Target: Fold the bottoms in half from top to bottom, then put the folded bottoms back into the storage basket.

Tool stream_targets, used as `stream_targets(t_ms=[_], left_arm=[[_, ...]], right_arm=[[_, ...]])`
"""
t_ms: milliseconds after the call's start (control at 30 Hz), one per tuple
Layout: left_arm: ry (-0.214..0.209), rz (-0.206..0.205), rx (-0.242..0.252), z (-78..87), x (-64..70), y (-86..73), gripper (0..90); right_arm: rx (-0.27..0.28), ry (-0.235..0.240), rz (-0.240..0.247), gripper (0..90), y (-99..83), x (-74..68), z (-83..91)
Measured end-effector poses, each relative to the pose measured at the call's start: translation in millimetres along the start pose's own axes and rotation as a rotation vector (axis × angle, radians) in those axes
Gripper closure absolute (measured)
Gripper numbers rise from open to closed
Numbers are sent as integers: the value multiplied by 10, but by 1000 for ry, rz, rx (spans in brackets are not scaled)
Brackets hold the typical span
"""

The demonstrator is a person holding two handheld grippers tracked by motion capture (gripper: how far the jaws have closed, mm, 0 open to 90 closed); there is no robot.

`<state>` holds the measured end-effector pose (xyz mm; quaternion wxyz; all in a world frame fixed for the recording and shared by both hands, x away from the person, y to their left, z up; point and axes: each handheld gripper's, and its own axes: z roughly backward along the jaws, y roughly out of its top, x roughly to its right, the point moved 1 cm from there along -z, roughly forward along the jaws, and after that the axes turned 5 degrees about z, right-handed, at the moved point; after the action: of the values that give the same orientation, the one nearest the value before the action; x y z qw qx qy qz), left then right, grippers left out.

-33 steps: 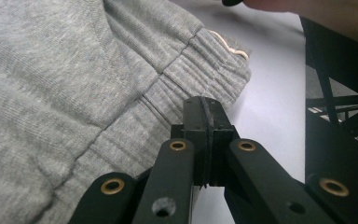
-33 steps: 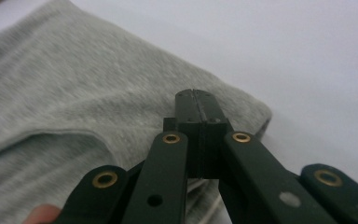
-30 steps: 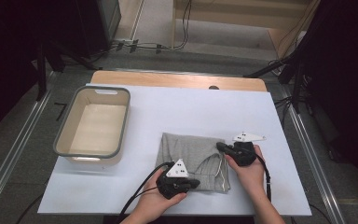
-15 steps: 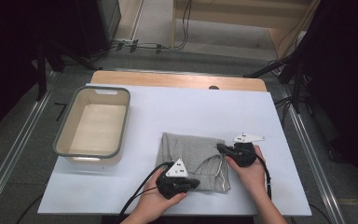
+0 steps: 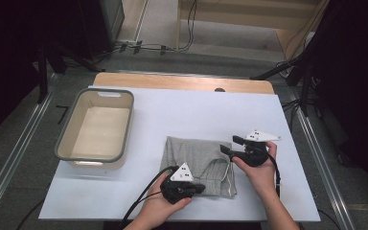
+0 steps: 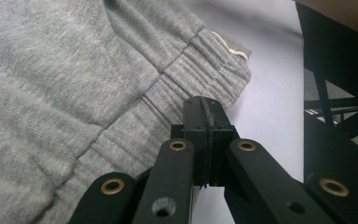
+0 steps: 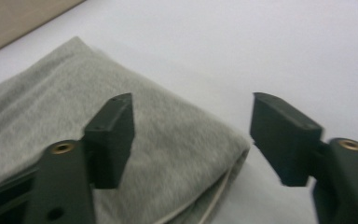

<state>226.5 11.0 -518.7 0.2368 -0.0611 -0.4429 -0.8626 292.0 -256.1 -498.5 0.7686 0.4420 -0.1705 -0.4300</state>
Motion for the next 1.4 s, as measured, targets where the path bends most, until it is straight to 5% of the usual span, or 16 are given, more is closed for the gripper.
stream_targets(t_ms=[167,433,867,1233,1400], left_arm=[[0,0,2,0,0,-2,898],[-3,-1,2,1,-4,-2,898],[-1,-1,1,0,-1,-2,898],[1,-3,2,0,3,-4,898],[3,-7,3,0,6,-6,898]], right_arm=[[-25,25,-84,121,-7,100,-162],[-104,75,-114,66,-96,135,-310],[-148,52,-76,69,-139,79,-360],[-142,80,-66,236,-182,24,-308],[-141,109,-76,382,-202,21,-279]])
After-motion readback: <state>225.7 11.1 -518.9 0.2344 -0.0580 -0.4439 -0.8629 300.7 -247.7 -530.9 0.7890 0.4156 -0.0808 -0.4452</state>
